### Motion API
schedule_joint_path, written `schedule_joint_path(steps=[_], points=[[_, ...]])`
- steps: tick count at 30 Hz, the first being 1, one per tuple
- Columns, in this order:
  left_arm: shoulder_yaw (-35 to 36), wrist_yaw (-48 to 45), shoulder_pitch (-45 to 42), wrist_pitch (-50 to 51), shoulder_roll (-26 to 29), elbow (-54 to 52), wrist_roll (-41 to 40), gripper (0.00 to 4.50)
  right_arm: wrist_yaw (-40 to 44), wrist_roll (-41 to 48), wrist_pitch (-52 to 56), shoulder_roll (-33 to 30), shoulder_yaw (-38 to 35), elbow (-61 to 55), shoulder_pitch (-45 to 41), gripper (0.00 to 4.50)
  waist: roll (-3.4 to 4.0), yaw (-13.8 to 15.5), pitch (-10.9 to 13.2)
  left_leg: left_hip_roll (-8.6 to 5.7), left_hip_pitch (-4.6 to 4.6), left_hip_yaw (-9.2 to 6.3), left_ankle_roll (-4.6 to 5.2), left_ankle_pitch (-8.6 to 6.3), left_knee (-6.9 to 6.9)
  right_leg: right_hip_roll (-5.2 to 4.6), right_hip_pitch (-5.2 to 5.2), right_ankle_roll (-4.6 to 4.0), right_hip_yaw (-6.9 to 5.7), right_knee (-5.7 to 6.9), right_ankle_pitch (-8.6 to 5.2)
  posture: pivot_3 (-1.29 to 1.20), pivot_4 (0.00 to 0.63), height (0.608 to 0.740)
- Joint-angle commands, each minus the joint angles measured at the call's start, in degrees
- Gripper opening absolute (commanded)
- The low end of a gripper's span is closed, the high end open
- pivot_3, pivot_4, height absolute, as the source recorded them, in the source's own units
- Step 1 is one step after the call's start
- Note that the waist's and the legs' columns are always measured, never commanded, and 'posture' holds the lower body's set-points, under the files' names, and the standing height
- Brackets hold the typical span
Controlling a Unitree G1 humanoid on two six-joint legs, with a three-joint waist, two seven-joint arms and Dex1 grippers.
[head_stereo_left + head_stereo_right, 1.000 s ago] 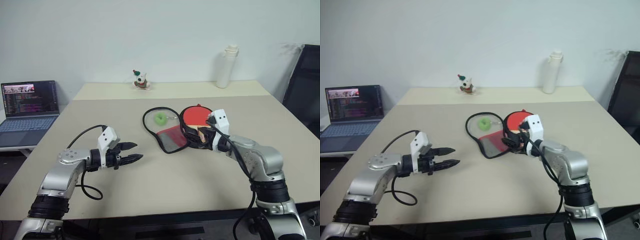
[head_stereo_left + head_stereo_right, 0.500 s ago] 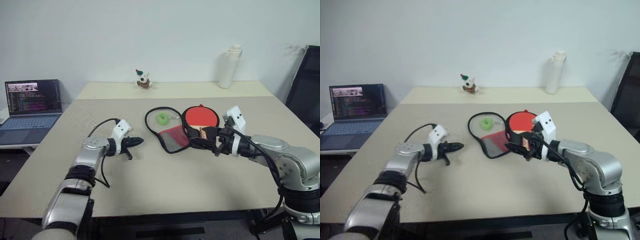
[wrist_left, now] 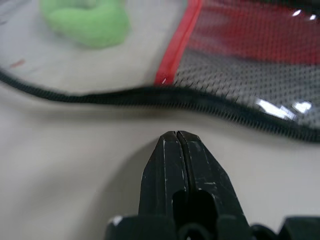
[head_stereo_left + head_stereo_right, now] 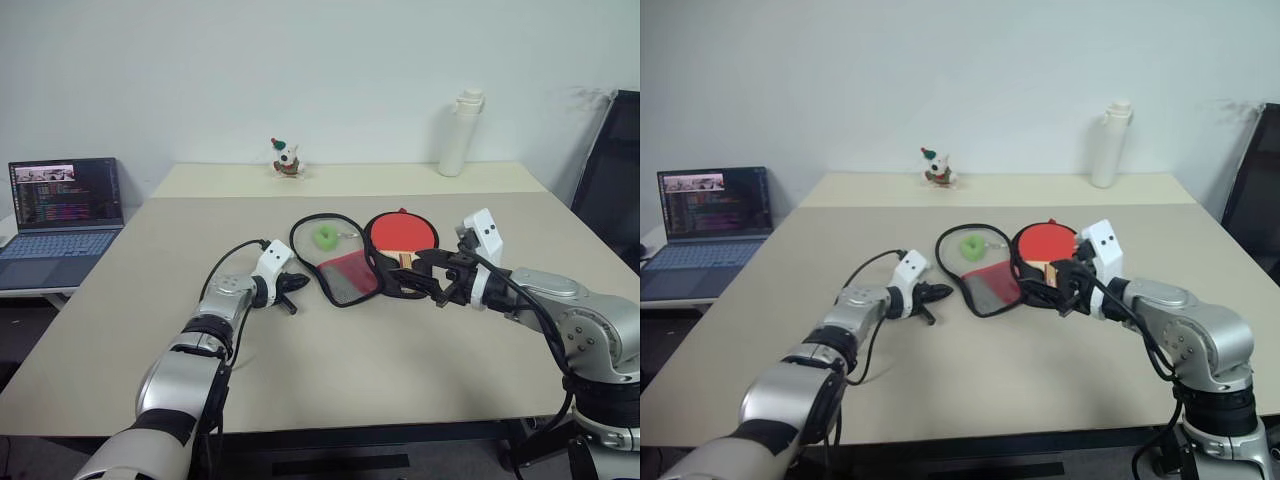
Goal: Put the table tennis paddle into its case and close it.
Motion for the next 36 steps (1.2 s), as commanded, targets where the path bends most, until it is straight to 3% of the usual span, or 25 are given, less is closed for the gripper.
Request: schedule_joint_path(steps=[1, 16, 26, 30, 36], points=[[1.0, 1.6, -3.1, -0.6, -0.4, 0.3, 0.9, 0.03, -0.5, 0.9, -1.0, -0.7, -2.0, -2.4, 0.0, 4.50, 0.00, 0.0, 0.0, 0.00, 0.00, 0.00, 0.00, 0.00, 0.00, 0.00, 0.00, -0.02, 0.00, 0.00, 0.01, 0.00, 0.150, 0.740], [1.9, 2.8, -14.4, -1.7, -9.7, 1.9, 3.0, 0.03, -4.9, 2.7, 1.0, -0.5, -5.3, -6.7, 3.1, 4.50, -0.05, 0.0, 0.0, -0.03, -0.05, 0.00, 0.00, 0.00, 0.00, 0.00, 0.00, 0.02, -0.01, -0.02, -0.01, 0.00, 0.150, 0.740], [1.3, 3.8, -21.0, -2.4, -18.8, 3.0, 6.7, 0.03, -11.4, 6.7, 6.0, -0.4, -11.8, -14.8, 8.3, 4.50, -0.07, -0.1, 0.0, -0.08, -0.12, -0.01, 0.00, 0.00, -0.01, 0.00, -0.03, 0.14, 0.01, -0.07, -0.09, 0.00, 0.150, 0.740], [2.4, 3.4, -20.8, -2.5, -19.4, 3.0, 6.6, 0.03, -13.2, 7.8, 6.7, -0.1, -12.9, -15.7, 9.1, 4.50, -0.07, -0.2, 0.0, -0.08, 0.00, -0.02, 0.00, 0.00, -0.02, 0.05, -0.02, 0.15, 0.04, 0.01, -0.09, 0.00, 0.150, 0.740], [6.7, -2.6, -19.6, -3.9, -15.9, 1.9, 2.7, 0.03, -13.8, 4.8, 3.1, 0.6, -9.9, -7.7, 6.2, 4.50, -0.07, -0.4, 0.0, -0.08, 0.06, 0.01, 0.00, 0.00, -0.02, 0.07, -0.01, 0.16, 0.12, 0.04, -0.10, 0.00, 0.150, 0.740]])
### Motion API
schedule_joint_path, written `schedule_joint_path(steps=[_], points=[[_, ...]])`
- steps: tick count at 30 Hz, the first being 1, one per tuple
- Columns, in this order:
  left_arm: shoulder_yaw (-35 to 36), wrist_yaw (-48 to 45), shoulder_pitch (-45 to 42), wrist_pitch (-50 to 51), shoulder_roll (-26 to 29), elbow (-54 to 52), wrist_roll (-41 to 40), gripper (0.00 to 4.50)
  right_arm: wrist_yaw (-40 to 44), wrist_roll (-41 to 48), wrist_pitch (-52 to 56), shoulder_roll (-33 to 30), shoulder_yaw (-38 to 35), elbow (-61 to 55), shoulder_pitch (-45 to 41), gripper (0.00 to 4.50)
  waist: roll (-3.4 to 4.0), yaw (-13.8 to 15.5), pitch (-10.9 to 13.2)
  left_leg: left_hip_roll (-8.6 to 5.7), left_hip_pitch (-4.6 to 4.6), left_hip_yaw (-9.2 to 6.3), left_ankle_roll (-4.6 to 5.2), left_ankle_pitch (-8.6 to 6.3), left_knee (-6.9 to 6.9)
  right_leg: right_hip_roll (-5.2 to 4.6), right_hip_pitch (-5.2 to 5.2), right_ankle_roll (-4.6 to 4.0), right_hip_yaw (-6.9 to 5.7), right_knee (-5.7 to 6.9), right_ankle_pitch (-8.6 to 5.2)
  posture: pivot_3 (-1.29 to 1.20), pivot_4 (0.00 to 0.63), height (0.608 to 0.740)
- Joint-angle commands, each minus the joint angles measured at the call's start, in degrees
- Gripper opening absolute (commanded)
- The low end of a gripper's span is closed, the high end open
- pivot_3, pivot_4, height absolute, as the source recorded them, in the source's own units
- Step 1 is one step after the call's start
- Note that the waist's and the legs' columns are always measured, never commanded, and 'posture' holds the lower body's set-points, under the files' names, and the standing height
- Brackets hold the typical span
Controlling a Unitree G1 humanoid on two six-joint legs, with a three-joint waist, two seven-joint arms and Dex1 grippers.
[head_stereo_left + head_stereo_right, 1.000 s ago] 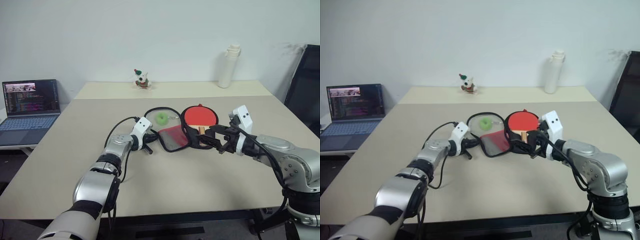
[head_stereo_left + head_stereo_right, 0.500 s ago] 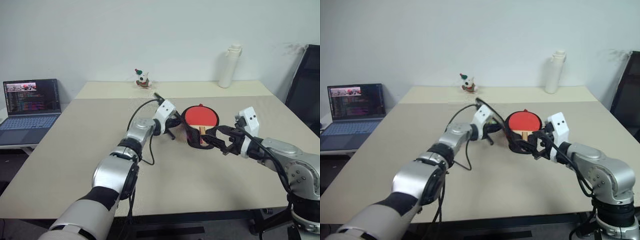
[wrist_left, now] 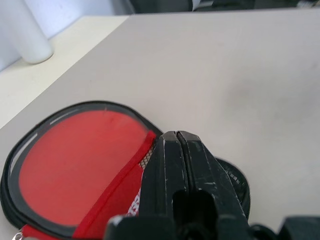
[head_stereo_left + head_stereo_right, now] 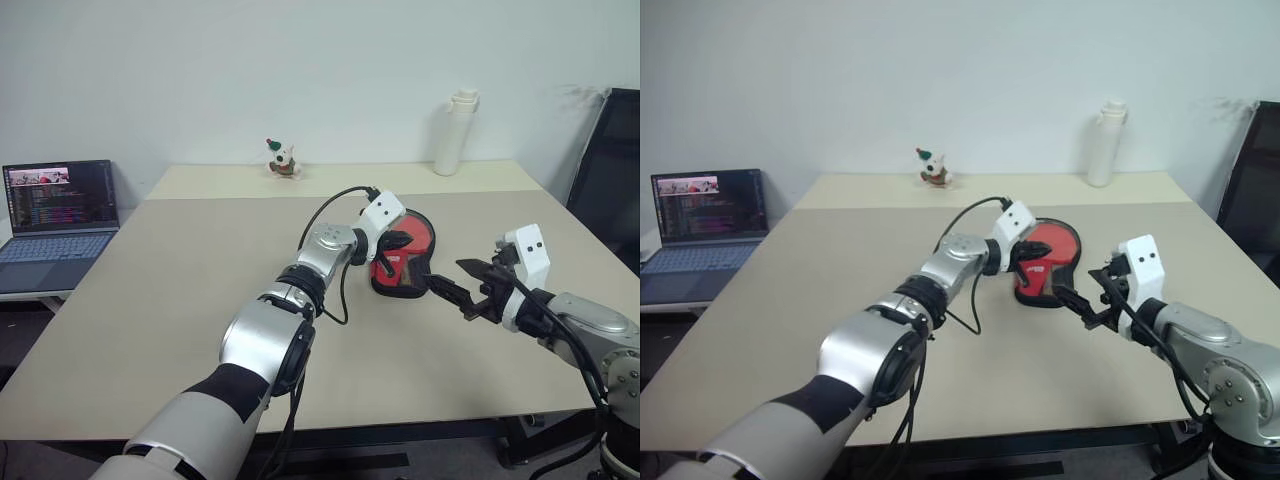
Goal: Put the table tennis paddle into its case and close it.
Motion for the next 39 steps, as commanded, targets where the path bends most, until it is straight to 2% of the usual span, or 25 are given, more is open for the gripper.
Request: schedule_joint_path(steps=[1, 5, 9, 13, 18, 24, 30, 38, 39], points=[[3.4, -5.7, 0.2, -2.3, 3.7, -2.6, -3.7, 0.03, 0.1, -3.2, -4.7, 0.5, 2.1, 5.9, -3.7, 4.50, 0.00, 0.0, 0.0, 0.00, 0.00, 0.00, 0.00, 0.00, 0.00, 0.00, 0.00, 0.00, 0.01, 0.00, 0.00, 0.00, 0.150, 0.740], [5.3, -17.2, 3.8, -2.6, 10.3, -5.3, -6.7, 0.03, 1.5, -9.5, -11.6, 1.2, 6.8, 18.6, -9.2, 4.50, 0.01, -0.3, 0.0, 0.00, 0.07, 0.08, 0.00, 0.00, -0.02, 0.07, 0.00, -0.01, 0.05, 0.02, 0.01, 0.00, 0.150, 0.740], [5.5, -24.9, 8.2, -1.1, 15.7, -9.1, -8.7, 0.03, 3.2, -15.2, -19.1, 2.5, 9.9, 31.9, -14.3, 4.50, 0.02, -0.1, 0.0, 0.04, 0.05, 0.13, 0.00, 0.00, -0.03, 0.17, -0.01, -0.25, 0.01, 0.02, 0.14, 0.00, 0.150, 0.740], [5.7, -31.8, 15.0, 3.9, 22.5, -18.9, -11.8, 0.03, 5.3, -21.9, -28.3, 3.9, 12.8, 48.7, -20.5, 4.50, 0.02, -0.2, 0.0, 0.10, -0.01, 0.15, 0.00, 0.00, -0.02, 0.12, -0.04, -0.31, 0.03, -0.01, 0.17, 0.00, 0.150, 0.740], [5.9, -31.1, 22.0, 10.7, 26.0, -32.4, -15.5, 0.03, 6.9, -27.5, -36.5, 5.2, 13.9, 65.1, -25.6, 4.50, 0.02, 0.3, 0.0, 0.14, -0.10, 0.10, 0.00, 0.00, 0.00, -0.02, -0.06, -0.32, -0.08, 0.01, 0.19, 0.00, 0.150, 0.740], [5.6, -27.9, 28.9, 17.5, 27.3, -45.4, -18.5, 0.03, 8.5, -32.7, -44.5, 7.2, 15.3, 80.0, -30.6, 4.50, 0.02, 0.0, 0.0, 0.06, -0.07, 0.06, -0.01, 0.00, 0.04, -0.15, -0.05, -0.27, 0.02, 0.03, 0.24, 0.00, 0.150, 0.740], [4.9, -25.3, 30.8, 20.0, 27.5, -49.5, -19.7, 0.03, 9.9, -36.7, -49.9, 9.9, 16.3, 90.5, -34.6, 4.50, 0.02, -0.1, 0.0, 0.12, 0.05, 0.07, -0.01, 0.01, 0.03, -0.08, -0.04, -0.29, 0.06, 0.16, 0.24, 0.00, 0.150, 0.740], [4.0, -23.8, 31.5, 20.7, 27.6, -51.0, -20.7, 0.03, 10.7, -39.8, -52.0, 13.1, 16.6, 97.4, -37.8, 4.50, 0.02, -1.1, 0.0, 0.14, 0.10, 0.08, -0.02, 0.01, 0.03, -0.08, -0.03, -0.30, 0.10, 0.20, 0.25, 0.00, 0.150, 0.740], [3.9, -23.7, 31.6, 20.8, 27.6, -51.3, -20.8, 0.00, 10.8, -39.9, -51.8, 13.4, 16.5, 98.0, -38.0, 4.12, 0.02, -1.2, 0.0, 0.15, 0.11, 0.08, -0.02, 0.01, 0.02, -0.08, -0.03, -0.30, 0.11, 0.21, 0.25, 0.00, 0.150, 0.740]])
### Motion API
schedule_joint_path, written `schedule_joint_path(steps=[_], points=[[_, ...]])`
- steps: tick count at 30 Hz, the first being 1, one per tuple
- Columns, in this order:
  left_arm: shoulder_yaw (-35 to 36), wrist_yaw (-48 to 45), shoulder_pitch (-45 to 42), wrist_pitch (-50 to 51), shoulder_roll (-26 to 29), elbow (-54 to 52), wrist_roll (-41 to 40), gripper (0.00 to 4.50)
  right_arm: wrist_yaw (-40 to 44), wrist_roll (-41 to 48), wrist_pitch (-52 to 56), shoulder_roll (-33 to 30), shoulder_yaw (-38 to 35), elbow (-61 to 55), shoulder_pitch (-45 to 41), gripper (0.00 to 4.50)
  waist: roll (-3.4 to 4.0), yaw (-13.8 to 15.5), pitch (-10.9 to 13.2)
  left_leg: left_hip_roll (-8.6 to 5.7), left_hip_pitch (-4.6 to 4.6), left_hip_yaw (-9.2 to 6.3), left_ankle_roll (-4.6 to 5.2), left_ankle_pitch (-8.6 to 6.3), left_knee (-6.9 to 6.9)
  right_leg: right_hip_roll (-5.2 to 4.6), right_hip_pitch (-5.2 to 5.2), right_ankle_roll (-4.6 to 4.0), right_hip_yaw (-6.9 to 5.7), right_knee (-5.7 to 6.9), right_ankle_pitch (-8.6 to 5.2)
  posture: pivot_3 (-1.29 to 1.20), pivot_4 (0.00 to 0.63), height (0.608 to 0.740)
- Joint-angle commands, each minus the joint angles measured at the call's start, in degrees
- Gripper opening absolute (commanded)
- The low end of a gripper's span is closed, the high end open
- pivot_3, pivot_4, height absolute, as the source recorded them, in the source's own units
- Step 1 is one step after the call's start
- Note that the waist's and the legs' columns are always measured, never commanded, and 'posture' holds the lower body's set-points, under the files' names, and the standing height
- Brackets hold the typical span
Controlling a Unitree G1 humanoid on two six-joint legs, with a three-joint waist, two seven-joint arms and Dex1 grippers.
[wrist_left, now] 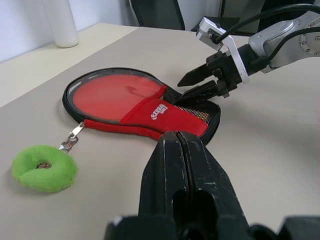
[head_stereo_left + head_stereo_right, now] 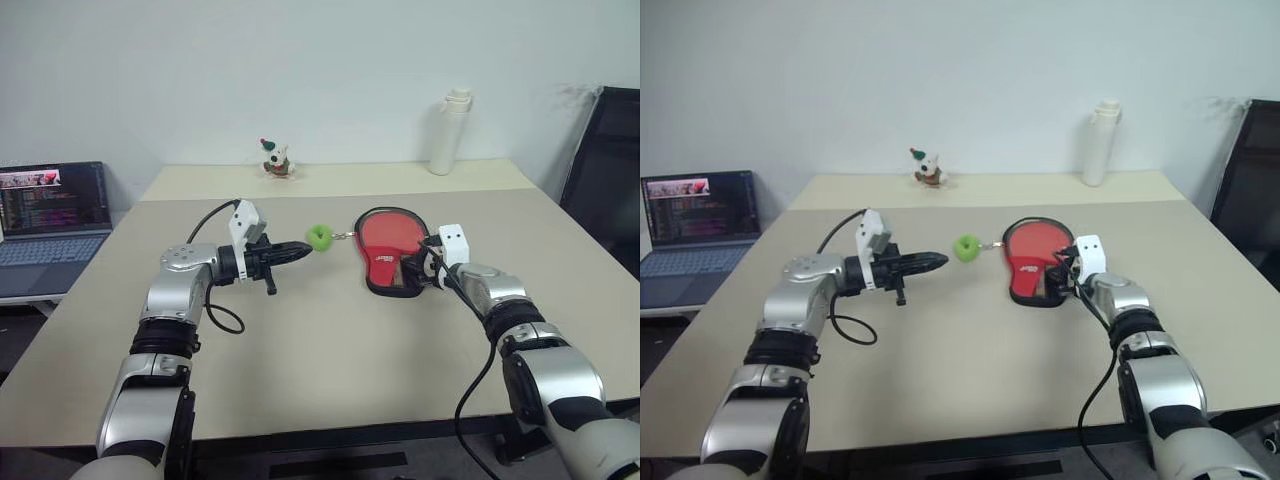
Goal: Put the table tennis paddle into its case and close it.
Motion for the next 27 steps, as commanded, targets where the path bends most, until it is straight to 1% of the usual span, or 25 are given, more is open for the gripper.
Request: schedule_joint_path(steps=[1, 8, 11, 13, 19, 21, 24, 27], points=[[-0.1, 0.6, 0.2, 0.2, 0.8, -3.3, -1.4, 0.00, 1.1, -0.8, 0.1, 1.7, -0.1, 1.8, -1.2, 3.89, 0.00, -0.3, 0.0, 0.00, 0.00, 0.00, 0.00, 0.00, 0.00, 0.00, 0.00, 0.00, 0.00, 0.01, 0.00, 0.00, 0.150, 0.740], [-0.6, 0.8, 1.5, 0.7, 1.8, -4.8, -1.7, 0.00, 0.6, 0.9, 3.4, 2.9, -3.7, 3.8, -2.0, 1.49, 0.00, -0.4, 0.0, -0.01, 0.10, 0.00, -0.01, 0.01, 0.02, -0.01, 0.00, -0.01, 0.04, 0.25, 0.00, 0.00, 0.150, 0.740], [-0.6, 0.6, 2.4, 1.4, 2.7, -5.8, -2.1, 0.00, 1.0, 2.0, 5.3, 3.4, -5.4, 4.3, -2.0, 0.53, 0.00, -0.4, 0.0, -0.02, 0.15, 0.00, -0.01, 0.01, 0.02, -0.02, 0.01, -0.02, 0.04, 0.35, -0.01, 0.00, 0.150, 0.740], [-0.7, 0.3, 3.4, 1.9, 3.5, -6.3, -2.1, 0.00, 1.6, 2.6, 6.3, 4.0, -6.1, 4.1, -1.9, 0.03, 0.00, -0.5, 0.0, -0.02, 0.15, 0.00, -0.01, 0.01, 0.02, -0.02, 0.01, -0.02, 0.03, 0.36, -0.01, 0.00, 0.150, 0.740], [-1.2, -1.9, 6.8, 3.7, 6.2, -9.0, -2.8, 0.00, 3.3, 4.3, 9.7, 5.9, -7.8, 1.7, -2.0, 0.03, 0.00, -0.6, 0.0, 0.02, 0.18, -0.01, -0.01, 0.01, 0.00, 0.00, 0.00, -0.05, 0.02, 0.39, -0.03, 0.00, 0.150, 0.740], [-1.5, -3.6, 8.7, 4.7, 7.8, -10.6, -3.4, 0.00, 4.8, 5.1, 11.9, 6.7, -7.7, -0.7, -2.0, 0.03, 0.00, -0.8, 0.0, 0.02, 0.19, 0.00, -0.01, 0.00, 0.00, 0.00, 0.00, -0.05, 0.04, 0.40, -0.03, 0.00, 0.150, 0.740], [-1.9, -5.2, 11.2, 6.4, 9.7, -13.5, -4.4, 0.00, 7.6, 5.9, 16.6, 7.8, -6.3, -7.4, -0.6, 0.03, 0.00, -1.4, 0.0, 0.06, 0.19, 0.01, -0.01, 0.00, -0.03, 0.01, -0.03, -0.06, 0.06, 0.42, -0.04, 0.00, 0.150, 0.740], [-2.0, -5.9, 13.1, 7.6, 10.7, -16.0, -5.2, 0.00, 9.9, 7.1, 23.7, 8.4, -4.1, -18.6, 3.5, 0.03, 0.00, -1.4, 0.0, 0.07, 0.16, -0.04, -0.01, 0.00, -0.03, 0.02, -0.05, -0.08, 0.01, 0.44, -0.05, 0.00, 0.150, 0.740]])
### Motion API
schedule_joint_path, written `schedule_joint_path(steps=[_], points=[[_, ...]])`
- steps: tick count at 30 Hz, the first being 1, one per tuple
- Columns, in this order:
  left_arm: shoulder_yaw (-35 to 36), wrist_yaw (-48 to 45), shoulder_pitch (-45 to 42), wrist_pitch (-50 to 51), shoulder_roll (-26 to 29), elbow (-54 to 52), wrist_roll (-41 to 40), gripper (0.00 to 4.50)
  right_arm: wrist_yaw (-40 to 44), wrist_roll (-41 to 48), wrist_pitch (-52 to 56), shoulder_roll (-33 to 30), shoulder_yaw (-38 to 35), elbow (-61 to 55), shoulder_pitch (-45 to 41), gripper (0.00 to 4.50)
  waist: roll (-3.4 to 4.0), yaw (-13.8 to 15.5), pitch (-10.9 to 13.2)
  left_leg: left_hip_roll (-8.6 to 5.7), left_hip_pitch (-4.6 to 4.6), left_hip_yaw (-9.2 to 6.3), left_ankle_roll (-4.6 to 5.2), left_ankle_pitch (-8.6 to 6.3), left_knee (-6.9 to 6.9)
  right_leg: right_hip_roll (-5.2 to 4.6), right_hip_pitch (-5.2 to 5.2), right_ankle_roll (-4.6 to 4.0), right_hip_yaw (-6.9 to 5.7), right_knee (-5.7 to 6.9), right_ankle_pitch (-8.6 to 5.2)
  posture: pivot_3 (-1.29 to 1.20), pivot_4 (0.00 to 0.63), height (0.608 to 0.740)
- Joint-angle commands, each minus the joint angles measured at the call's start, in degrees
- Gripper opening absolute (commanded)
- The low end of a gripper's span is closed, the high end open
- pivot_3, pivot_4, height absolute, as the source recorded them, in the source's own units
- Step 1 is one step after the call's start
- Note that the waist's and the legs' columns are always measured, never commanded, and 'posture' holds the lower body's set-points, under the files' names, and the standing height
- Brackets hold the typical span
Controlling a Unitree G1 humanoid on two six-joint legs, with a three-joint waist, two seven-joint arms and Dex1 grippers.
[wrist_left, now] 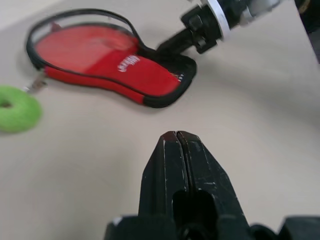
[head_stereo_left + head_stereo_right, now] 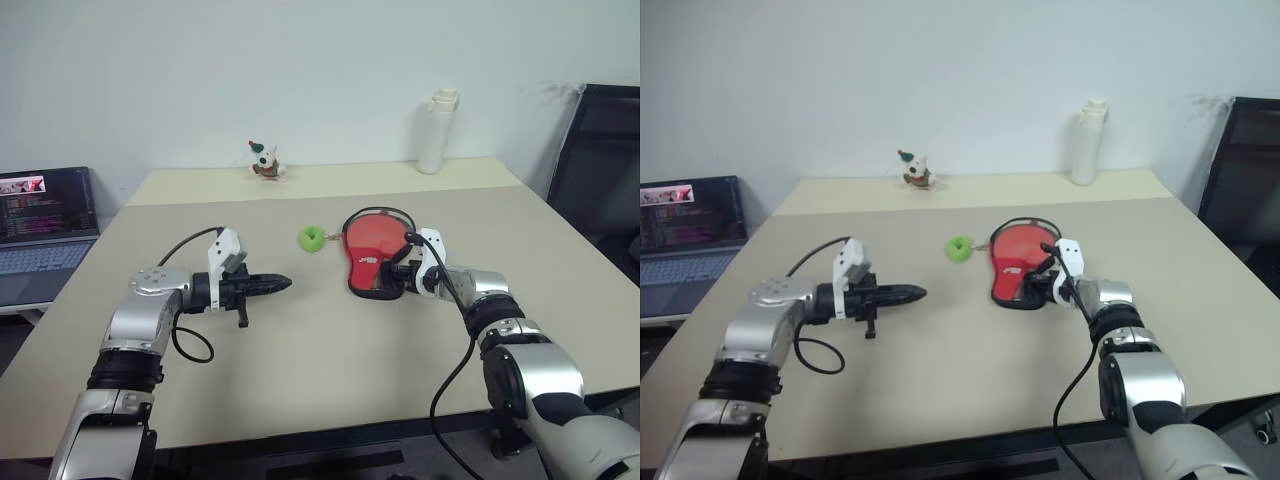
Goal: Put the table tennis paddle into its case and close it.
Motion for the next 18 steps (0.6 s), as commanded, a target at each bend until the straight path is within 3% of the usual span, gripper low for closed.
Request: schedule_joint_path(steps=[1, 12, 18], points=[[0.2, -1.1, 1.0, 1.3, 1.8, -4.7, -2.2, 0.00, 3.9, 2.9, 8.1, 1.5, 2.9, -13.2, 3.8, 0.03, 0.00, 0.0, 0.0, -0.01, -0.03, -0.02, 0.00, 0.00, 0.01, 0.00, -0.02, 0.00, -0.01, 0.02, 0.00, 0.00, 0.150, 0.740], [-0.9, -5.5, 8.9, 5.3, 6.6, -14.1, -5.0, 0.00, 2.1, 11.3, 33.2, 0.5, 8.8, -56.8, 23.7, 0.03, 0.00, 0.3, 0.0, -0.02, -0.16, -0.01, 0.00, 0.00, 0.00, -0.02, -0.21, -0.03, -0.01, 0.03, -0.05, 0.00, 0.150, 0.740], [-2.2, -7.6, 12.8, 6.0, 9.3, -18.9, -6.3, 0.00, -0.6, 14.9, 42.9, 0.5, 9.0, -71.2, 32.4, 0.03, -0.01, 1.0, 0.0, -0.03, -0.15, -0.04, 0.00, -0.01, 0.00, -0.01, -0.23, 0.05, -0.04, 0.07, -0.23, 0.00, 0.150, 0.740]])
